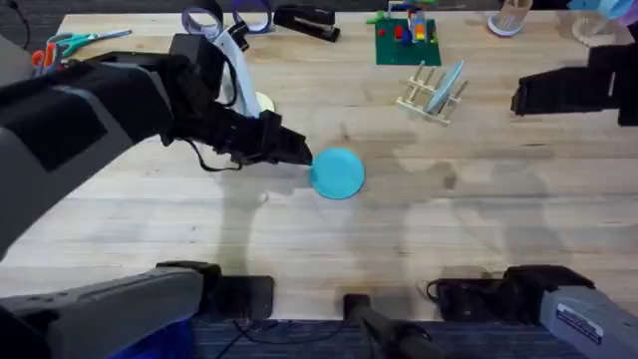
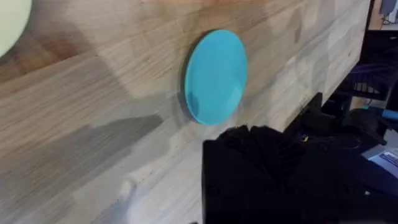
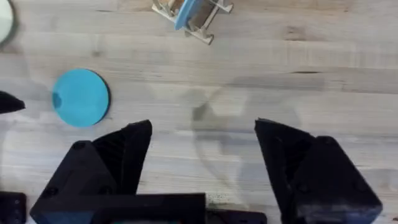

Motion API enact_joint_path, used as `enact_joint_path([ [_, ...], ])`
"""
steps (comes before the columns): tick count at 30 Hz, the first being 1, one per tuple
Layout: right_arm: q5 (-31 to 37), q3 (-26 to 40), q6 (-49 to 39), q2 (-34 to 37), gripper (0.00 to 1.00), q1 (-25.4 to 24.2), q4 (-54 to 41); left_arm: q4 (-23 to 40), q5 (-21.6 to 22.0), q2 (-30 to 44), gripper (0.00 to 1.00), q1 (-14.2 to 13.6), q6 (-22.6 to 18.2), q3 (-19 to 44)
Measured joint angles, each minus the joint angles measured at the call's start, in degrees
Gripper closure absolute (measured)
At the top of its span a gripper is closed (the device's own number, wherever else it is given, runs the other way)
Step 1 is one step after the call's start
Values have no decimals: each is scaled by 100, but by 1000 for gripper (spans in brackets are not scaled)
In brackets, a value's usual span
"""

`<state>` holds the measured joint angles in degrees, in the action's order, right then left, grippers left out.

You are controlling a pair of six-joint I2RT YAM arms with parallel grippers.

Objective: Pick up the plates from the table one by one and place each into a slot on the dish rack.

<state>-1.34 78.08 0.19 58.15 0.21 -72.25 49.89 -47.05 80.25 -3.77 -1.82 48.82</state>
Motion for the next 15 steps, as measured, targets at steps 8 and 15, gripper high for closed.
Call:
enact_joint_path([
  [8,0,4,0,118,7,0,0,-182,-35,331,960,0,98,-2],
  [15,0,4,0,138,7,0,0,-450,-167,677,960,0,100,-2],
])
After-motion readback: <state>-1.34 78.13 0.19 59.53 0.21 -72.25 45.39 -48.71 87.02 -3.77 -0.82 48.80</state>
